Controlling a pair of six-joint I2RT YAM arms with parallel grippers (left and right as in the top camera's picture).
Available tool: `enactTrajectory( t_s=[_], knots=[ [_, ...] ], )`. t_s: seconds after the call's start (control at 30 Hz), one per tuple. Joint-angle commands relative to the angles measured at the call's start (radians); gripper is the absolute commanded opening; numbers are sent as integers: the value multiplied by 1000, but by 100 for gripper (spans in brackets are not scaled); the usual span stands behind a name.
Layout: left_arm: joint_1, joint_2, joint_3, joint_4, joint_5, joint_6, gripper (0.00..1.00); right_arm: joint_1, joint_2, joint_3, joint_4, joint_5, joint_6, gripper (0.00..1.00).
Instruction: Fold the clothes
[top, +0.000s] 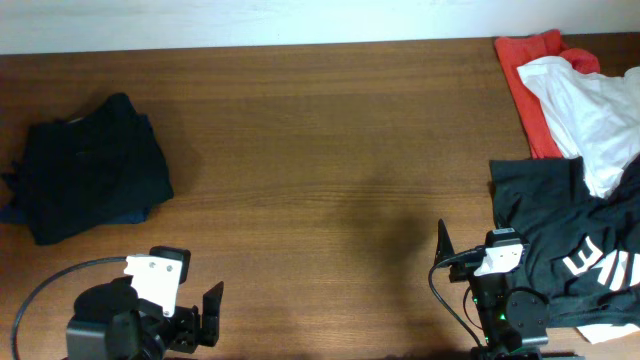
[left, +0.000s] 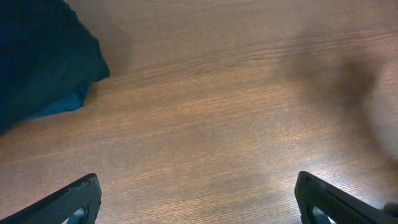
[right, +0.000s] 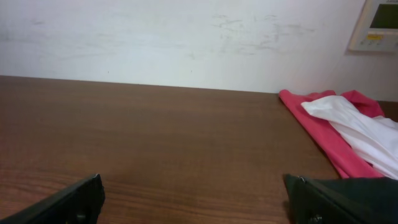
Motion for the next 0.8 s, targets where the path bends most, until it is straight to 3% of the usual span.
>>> enactTrajectory(
  t_s=[0.0,0.6,0.77],
  knots=[
    [-1,-6,-2,0,-7,-6,99,-7,-10,-5,-5,-10,-3,99],
    [5,-9,-4,3,-33,-6,99,-7,-10,-5,-5,-10,-3,99],
    [28,-48,-69,86,-60,-5,99,-7,-10,-5,-5,-10,-3,99]
  ],
)
